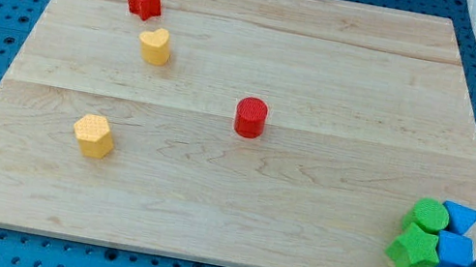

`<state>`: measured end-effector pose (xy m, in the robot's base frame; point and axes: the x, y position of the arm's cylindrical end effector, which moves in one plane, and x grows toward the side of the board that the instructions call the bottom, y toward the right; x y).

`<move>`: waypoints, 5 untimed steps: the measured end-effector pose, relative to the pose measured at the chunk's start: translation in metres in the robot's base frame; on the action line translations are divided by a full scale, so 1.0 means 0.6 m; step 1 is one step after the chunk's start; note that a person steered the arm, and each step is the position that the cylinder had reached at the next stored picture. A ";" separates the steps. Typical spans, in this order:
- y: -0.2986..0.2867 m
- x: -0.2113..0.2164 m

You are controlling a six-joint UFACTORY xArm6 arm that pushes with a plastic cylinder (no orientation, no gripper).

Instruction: Place the green star to the top right of the red circle

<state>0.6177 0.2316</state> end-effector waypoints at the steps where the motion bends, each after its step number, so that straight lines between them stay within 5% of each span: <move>1: -0.031 0.000; 5: -0.108 -0.108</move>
<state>0.5529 0.1670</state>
